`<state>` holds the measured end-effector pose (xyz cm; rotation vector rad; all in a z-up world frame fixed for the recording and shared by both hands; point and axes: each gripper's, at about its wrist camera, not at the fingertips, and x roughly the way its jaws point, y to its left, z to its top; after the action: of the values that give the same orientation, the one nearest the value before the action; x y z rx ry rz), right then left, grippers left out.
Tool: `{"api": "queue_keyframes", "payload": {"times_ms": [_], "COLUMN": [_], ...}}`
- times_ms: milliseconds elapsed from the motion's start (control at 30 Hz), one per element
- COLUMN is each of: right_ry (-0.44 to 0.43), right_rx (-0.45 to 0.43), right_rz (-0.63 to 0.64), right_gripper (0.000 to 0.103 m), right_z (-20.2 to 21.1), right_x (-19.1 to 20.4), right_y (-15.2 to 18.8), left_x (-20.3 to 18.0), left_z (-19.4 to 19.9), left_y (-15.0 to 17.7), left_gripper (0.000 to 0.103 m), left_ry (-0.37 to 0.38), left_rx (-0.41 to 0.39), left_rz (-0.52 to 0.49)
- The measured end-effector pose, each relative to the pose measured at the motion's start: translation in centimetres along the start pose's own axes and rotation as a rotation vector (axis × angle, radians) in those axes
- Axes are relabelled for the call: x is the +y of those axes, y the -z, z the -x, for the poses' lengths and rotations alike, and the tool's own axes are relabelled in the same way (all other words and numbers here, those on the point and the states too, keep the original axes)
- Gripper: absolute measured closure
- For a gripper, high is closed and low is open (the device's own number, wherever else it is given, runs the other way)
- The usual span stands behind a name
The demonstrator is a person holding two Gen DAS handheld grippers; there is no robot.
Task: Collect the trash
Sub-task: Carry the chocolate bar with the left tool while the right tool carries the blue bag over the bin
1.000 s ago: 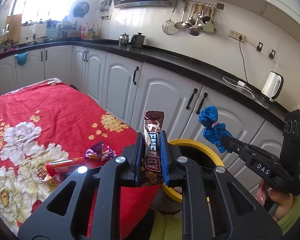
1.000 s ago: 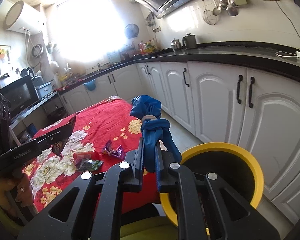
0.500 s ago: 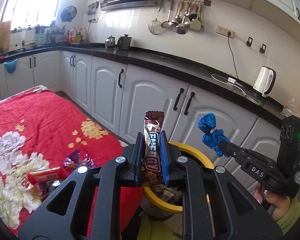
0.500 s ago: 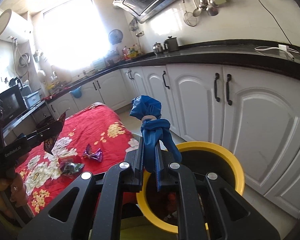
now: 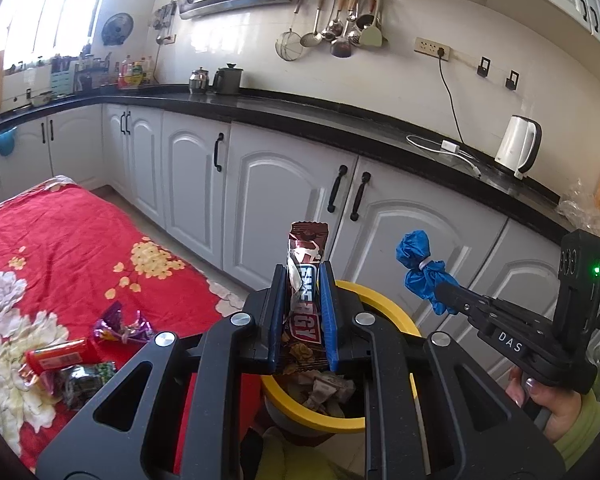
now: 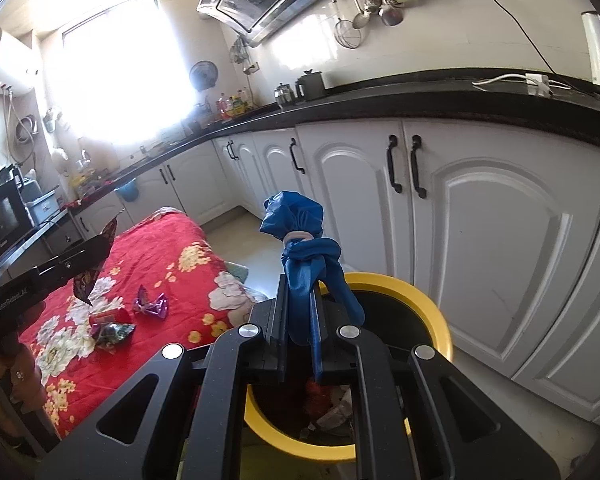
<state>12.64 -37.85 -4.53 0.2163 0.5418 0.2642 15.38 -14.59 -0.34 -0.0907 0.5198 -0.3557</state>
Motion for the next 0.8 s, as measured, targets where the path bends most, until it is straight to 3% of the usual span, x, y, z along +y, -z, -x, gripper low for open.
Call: {"api": "queue_keyframes", "payload": {"times_ms": [267, 800], "right_ry": [0.020, 0.046], "right_rx": [0.019, 0.099], "right_rz": [-0.009, -0.042], "right_gripper": [0.094, 0.094], "right_z": [-0.4, -3.0], "right_x": [-0.8, -2.5], "right_y": [0.6, 2.4], "left_x": [-1.2, -1.8], "left_z": [-2.1, -7.8], "left_y": [1.0, 2.8], "left_gripper": [0.092, 0.092], "left_ry": [0.029, 0.067], "left_rx": [0.025, 0.147], "left_rz": [-0.023, -0.008]}}
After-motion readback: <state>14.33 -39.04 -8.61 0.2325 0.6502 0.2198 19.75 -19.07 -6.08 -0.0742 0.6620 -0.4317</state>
